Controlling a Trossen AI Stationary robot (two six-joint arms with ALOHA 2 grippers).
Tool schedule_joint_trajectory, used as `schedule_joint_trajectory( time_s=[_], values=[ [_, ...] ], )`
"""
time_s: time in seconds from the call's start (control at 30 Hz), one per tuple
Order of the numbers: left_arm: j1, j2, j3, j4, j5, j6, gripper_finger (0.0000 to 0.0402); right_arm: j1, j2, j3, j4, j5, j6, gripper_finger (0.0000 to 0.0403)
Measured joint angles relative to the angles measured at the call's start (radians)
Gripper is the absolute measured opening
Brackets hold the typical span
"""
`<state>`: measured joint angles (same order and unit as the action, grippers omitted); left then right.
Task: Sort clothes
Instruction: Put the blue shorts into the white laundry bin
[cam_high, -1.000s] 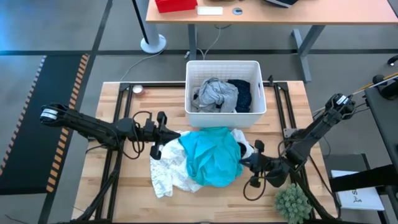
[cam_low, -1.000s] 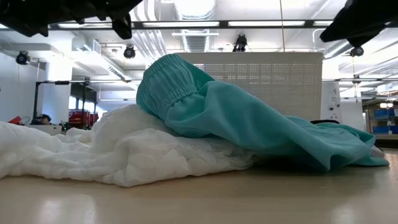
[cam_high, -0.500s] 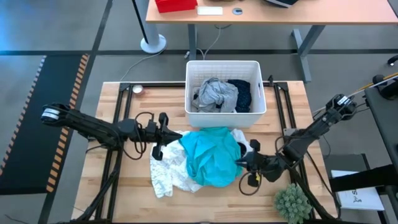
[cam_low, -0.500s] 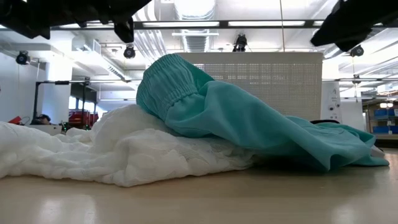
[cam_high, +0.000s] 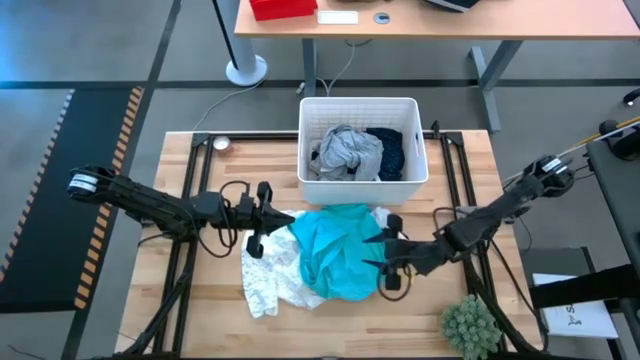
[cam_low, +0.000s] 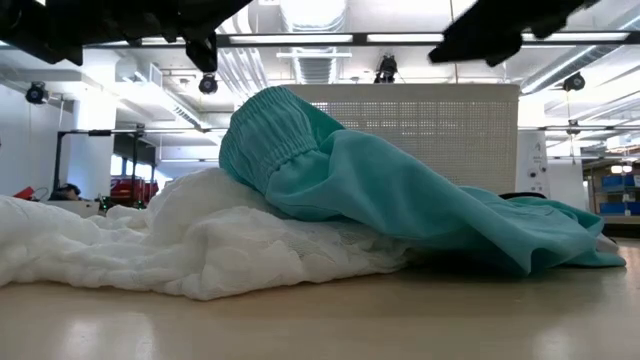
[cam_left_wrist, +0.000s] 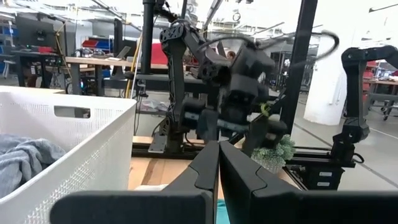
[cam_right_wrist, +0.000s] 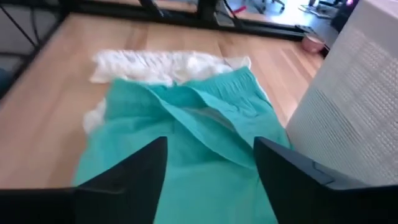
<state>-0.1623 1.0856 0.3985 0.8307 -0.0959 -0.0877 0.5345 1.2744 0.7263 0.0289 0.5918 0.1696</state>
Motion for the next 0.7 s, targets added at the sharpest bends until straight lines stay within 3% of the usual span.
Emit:
schedule_joint_trajectory(
  time_s=[0.27,0.43,0.7],
  values=[
    [-0.001,-0.008,0.0,0.057,0.0,0.042,0.0,-0.057,0.22,0.117,0.006,-0.003,-0.078,0.0263],
    [-0.001,-0.009,0.0,0.055,0.0,0.043,0.0,-0.099,0.375,0.258,-0.003,-0.128,-0.138,0.0275],
    [-0.005,-0.01,0.0,0.05,0.001,0.045,0.0,-0.204,0.595,0.537,-0.304,-0.129,-0.196,0.0285]
  ],
)
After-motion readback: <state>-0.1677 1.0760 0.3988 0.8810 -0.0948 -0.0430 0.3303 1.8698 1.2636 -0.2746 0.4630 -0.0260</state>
